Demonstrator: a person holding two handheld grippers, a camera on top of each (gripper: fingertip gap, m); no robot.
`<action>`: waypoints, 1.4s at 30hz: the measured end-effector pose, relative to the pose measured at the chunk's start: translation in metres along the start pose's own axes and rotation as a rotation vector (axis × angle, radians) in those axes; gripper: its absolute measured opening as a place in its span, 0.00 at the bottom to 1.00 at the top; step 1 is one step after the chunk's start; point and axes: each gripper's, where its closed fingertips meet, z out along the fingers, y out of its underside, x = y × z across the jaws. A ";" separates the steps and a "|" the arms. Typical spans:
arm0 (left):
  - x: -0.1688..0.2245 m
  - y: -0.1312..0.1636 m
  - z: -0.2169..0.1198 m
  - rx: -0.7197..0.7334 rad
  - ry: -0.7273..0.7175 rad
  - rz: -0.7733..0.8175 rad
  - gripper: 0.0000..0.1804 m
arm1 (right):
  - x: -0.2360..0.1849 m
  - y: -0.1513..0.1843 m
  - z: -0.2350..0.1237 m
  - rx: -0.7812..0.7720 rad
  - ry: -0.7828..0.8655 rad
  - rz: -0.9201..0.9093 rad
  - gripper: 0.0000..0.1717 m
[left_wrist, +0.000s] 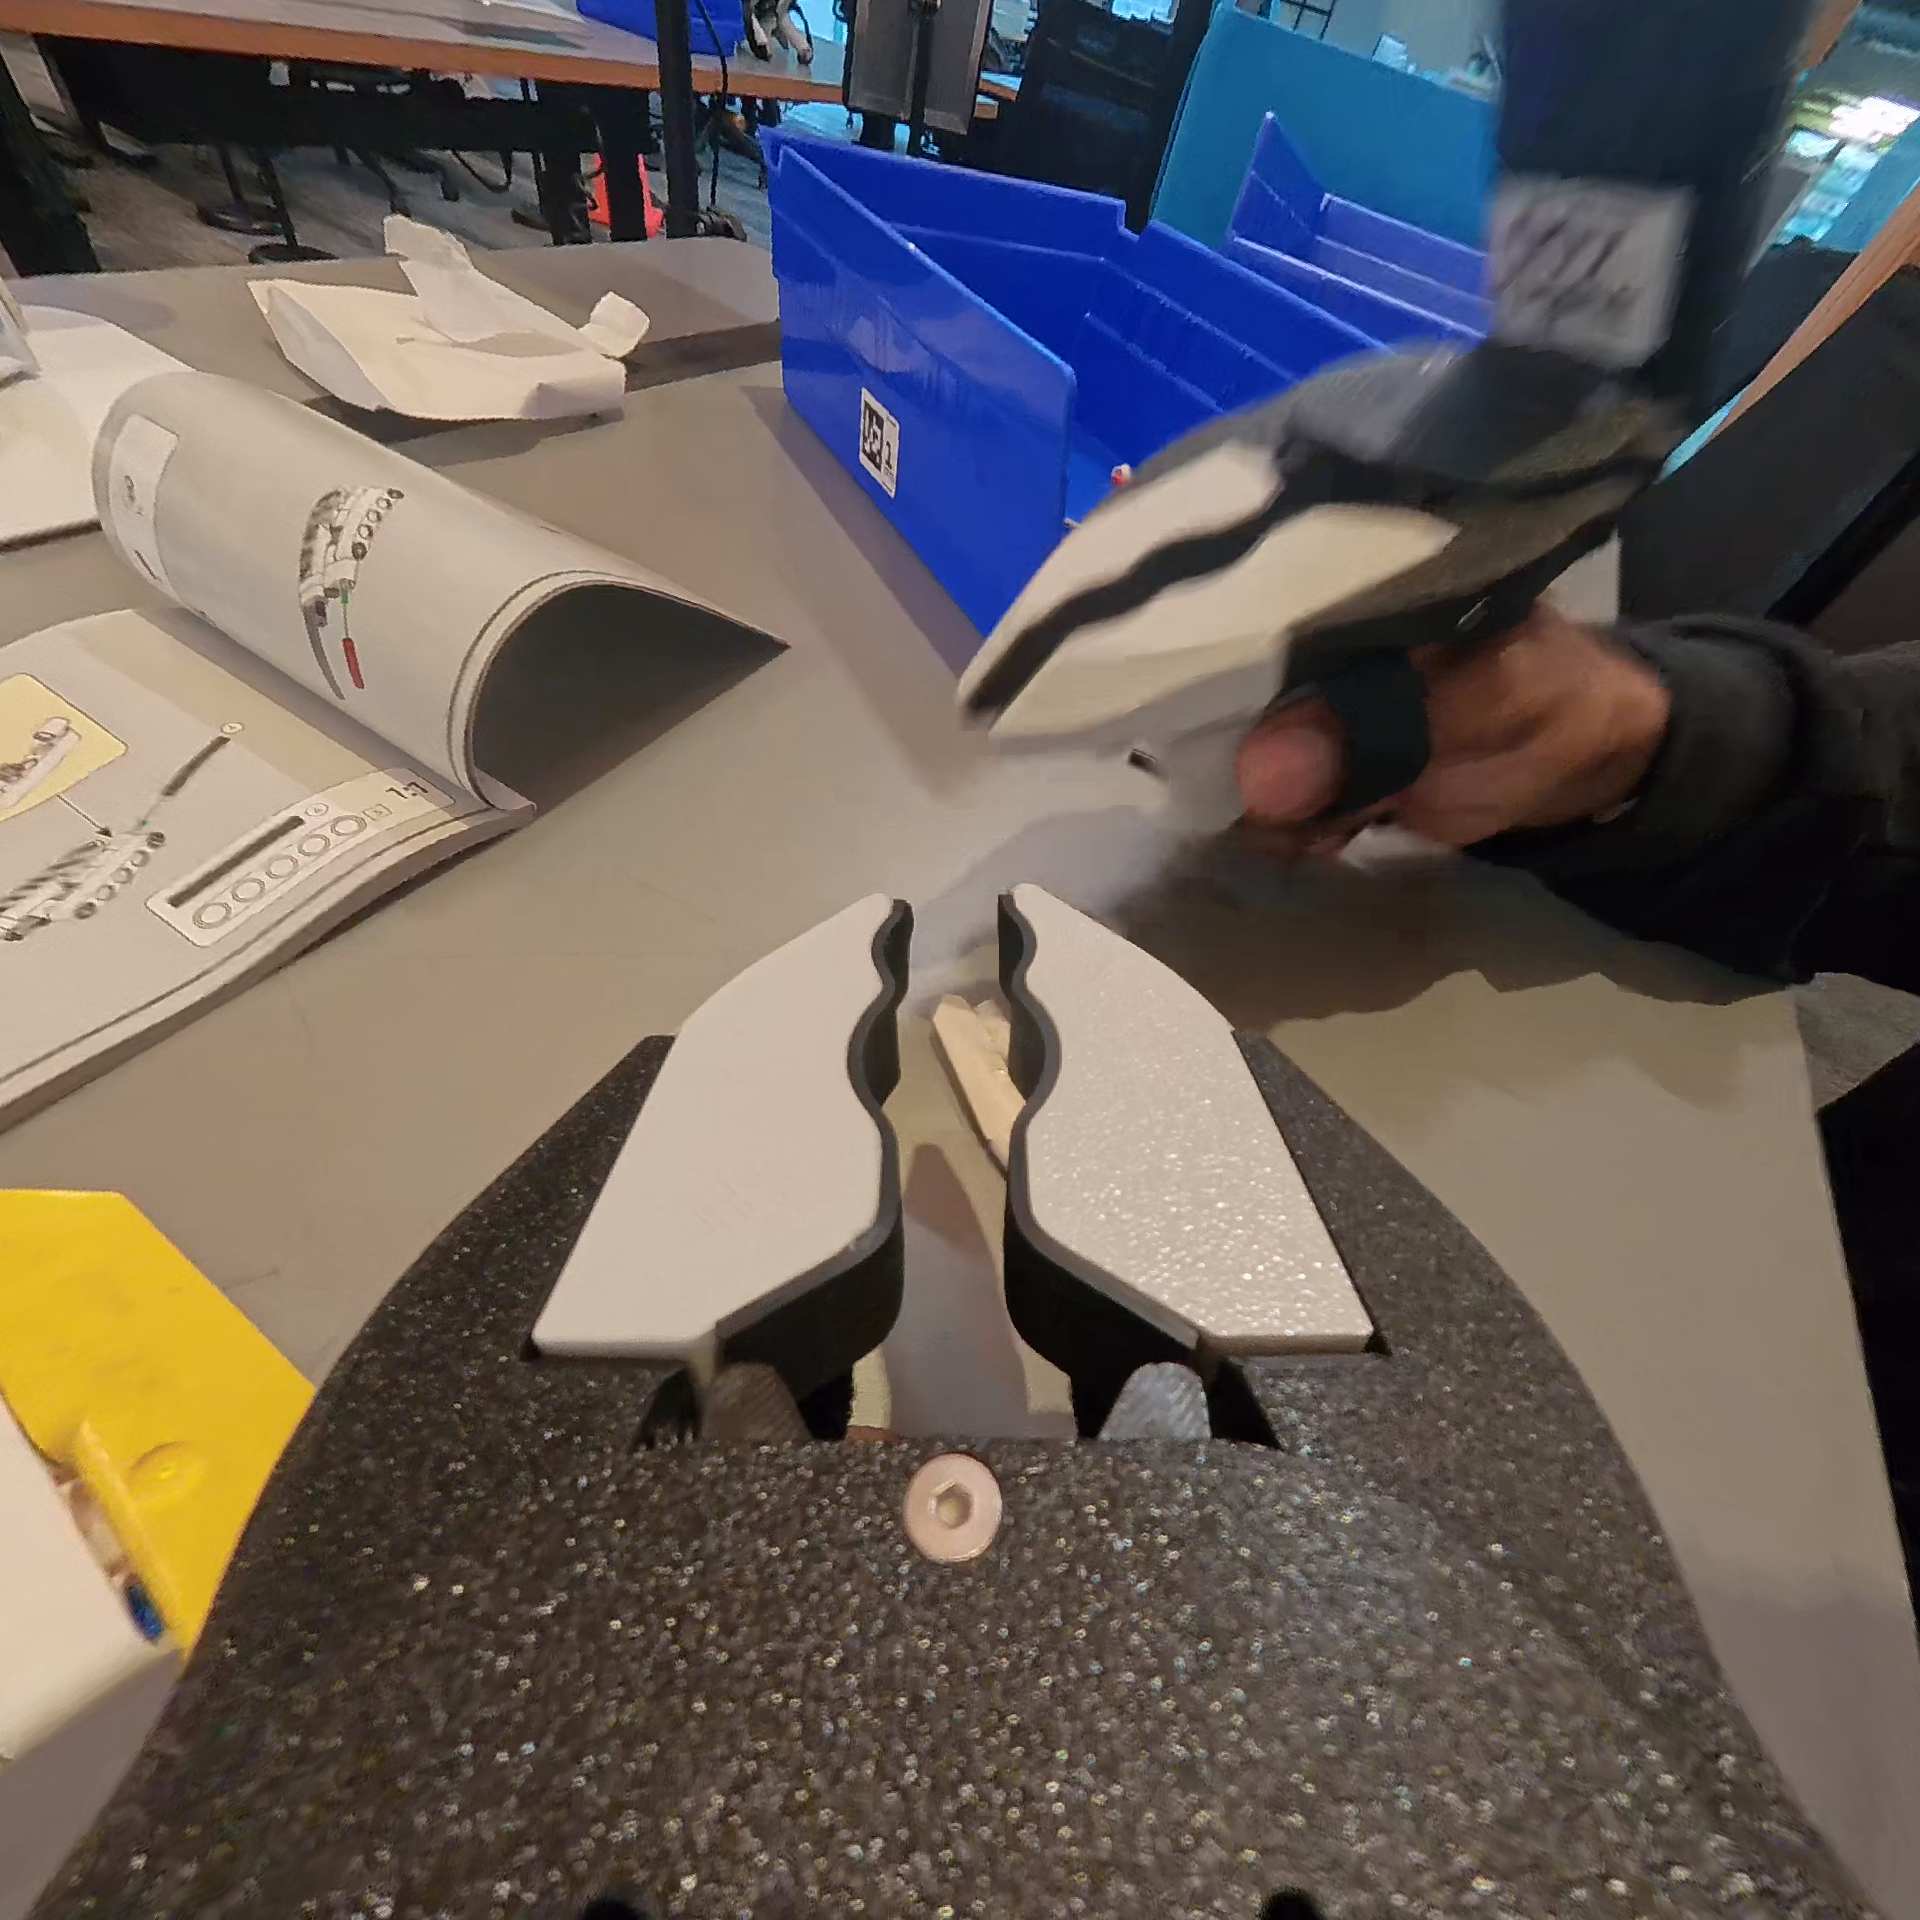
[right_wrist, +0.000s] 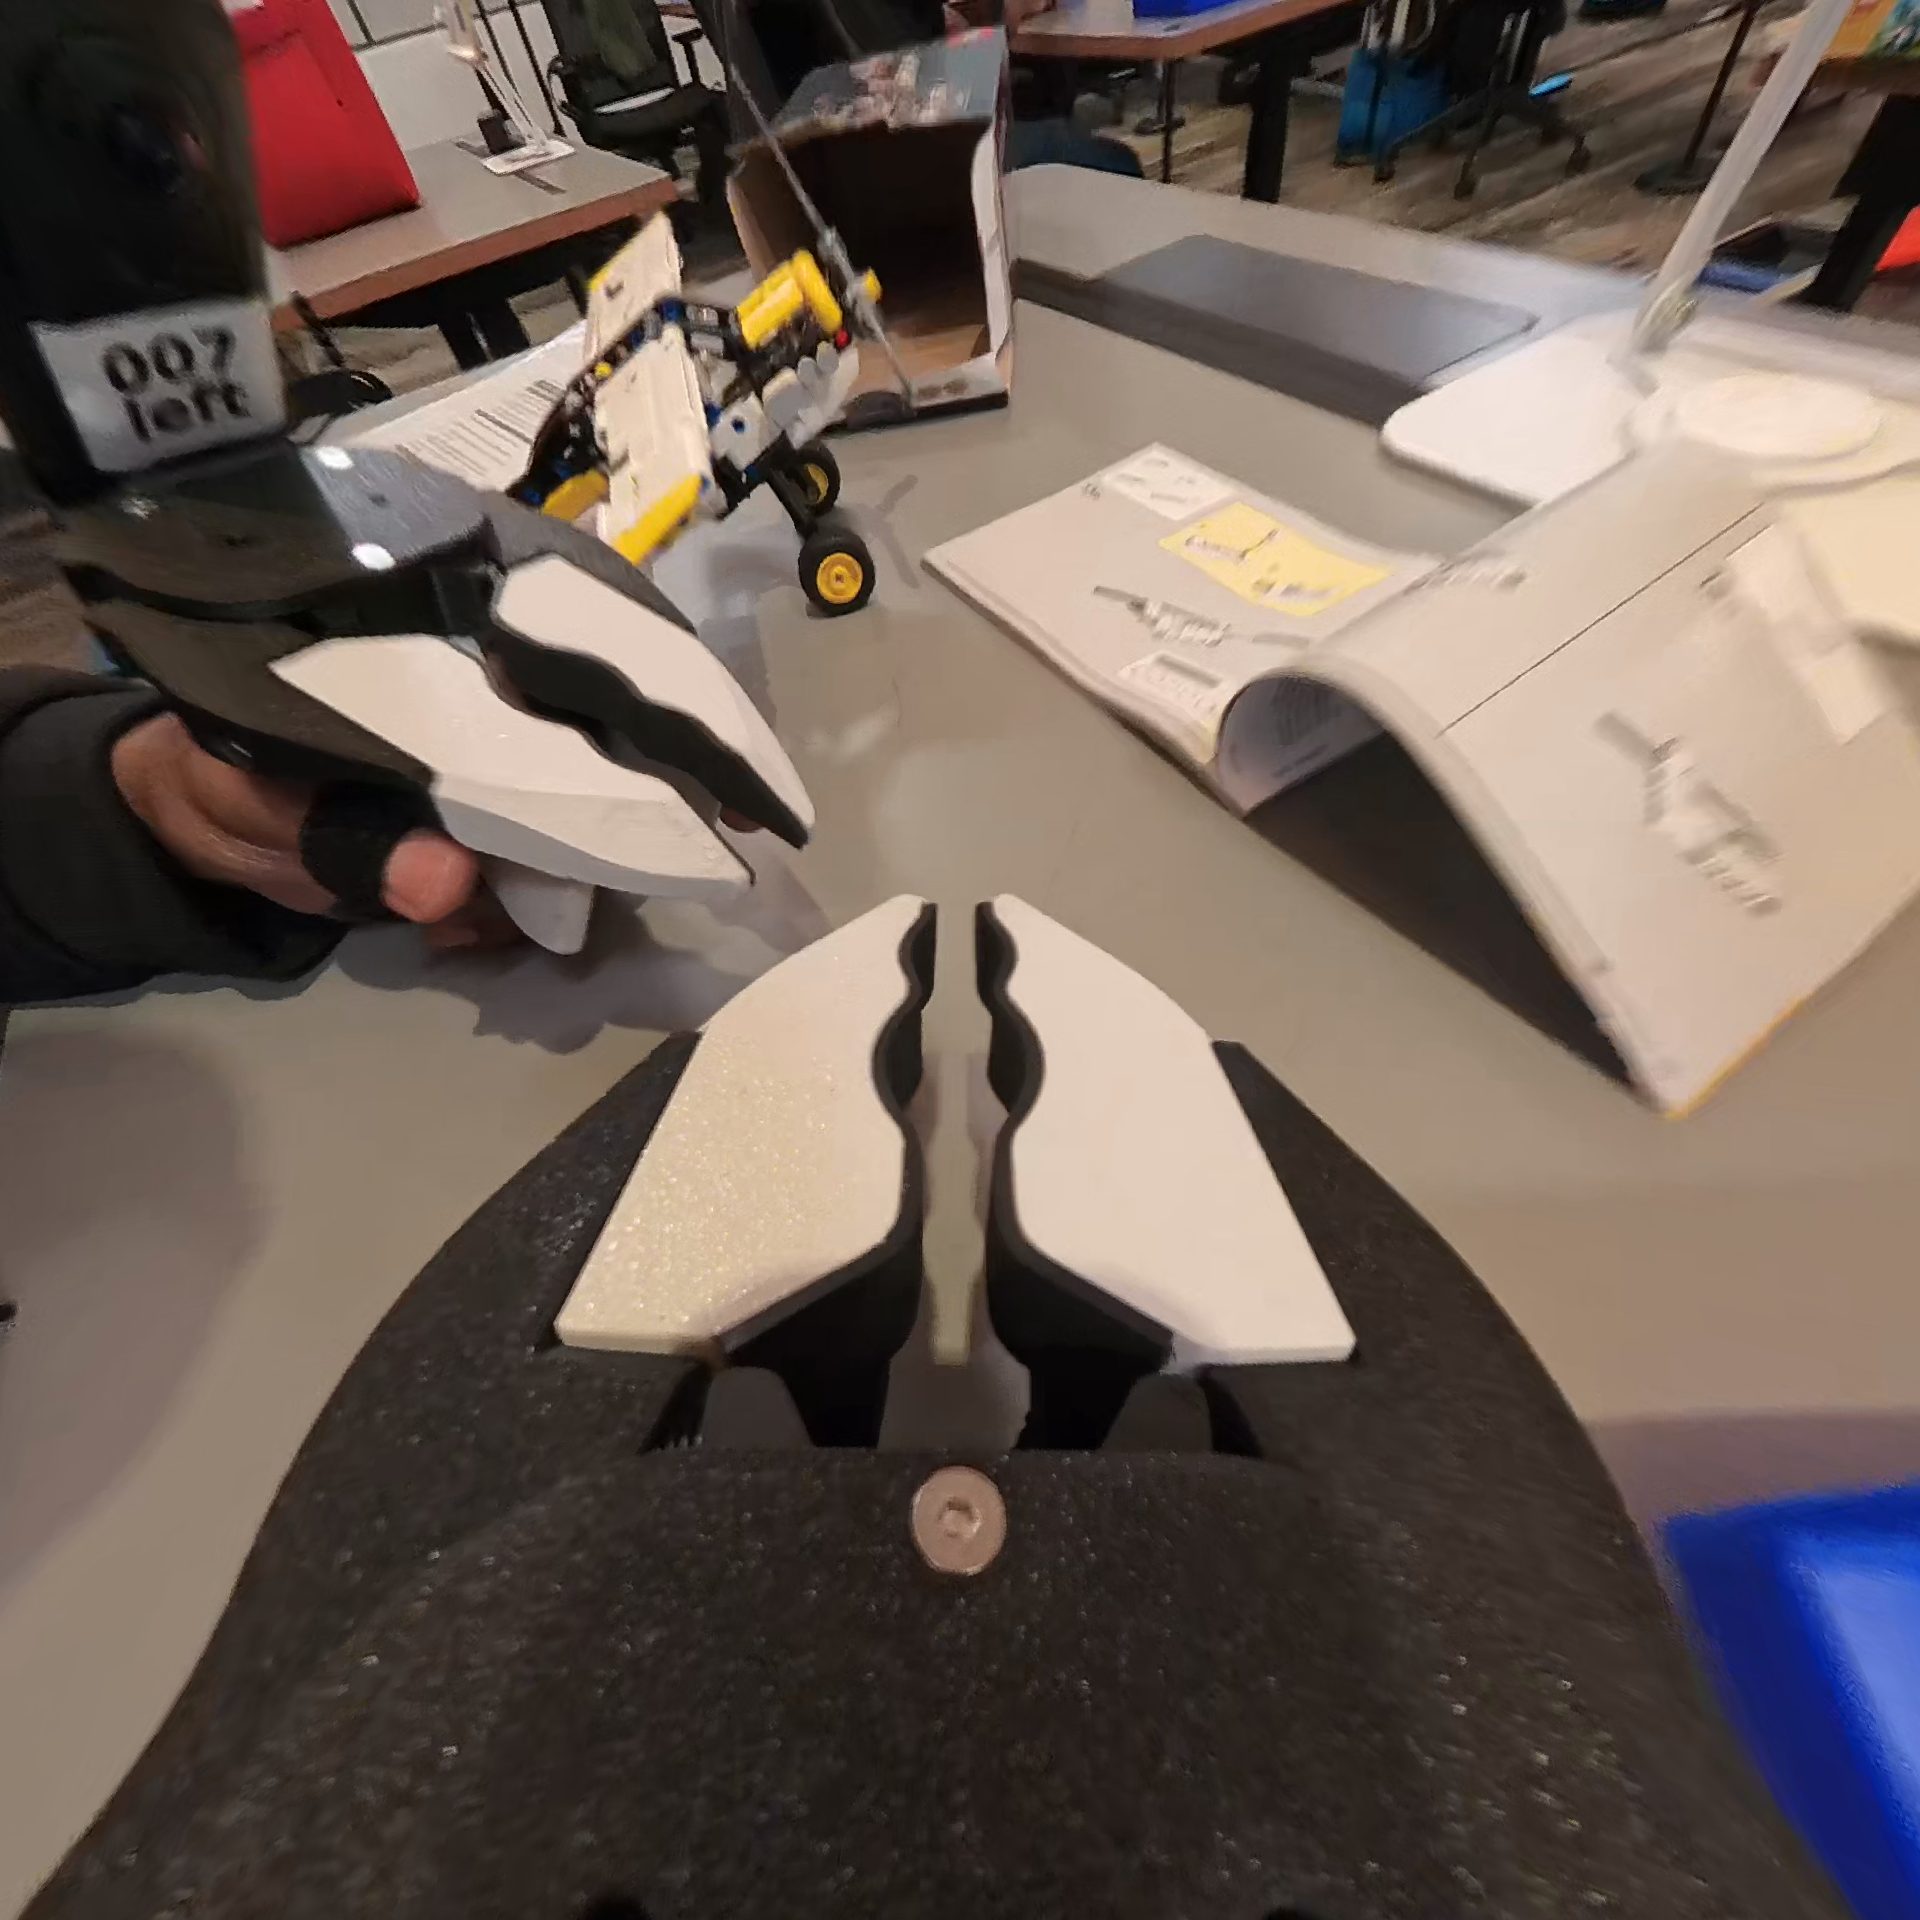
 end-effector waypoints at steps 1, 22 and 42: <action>-0.001 0.000 0.000 0.002 -0.006 0.011 0.09 | 0.001 -0.008 -0.007 0.007 0.016 -0.027 0.05; 0.012 0.038 0.009 -0.284 0.006 0.192 0.09 | -0.040 0.071 -0.042 -0.300 -0.160 -0.178 0.16; 0.044 0.066 0.000 -0.434 0.170 0.364 0.00 | -0.047 0.073 0.011 -0.525 -0.312 -0.092 0.05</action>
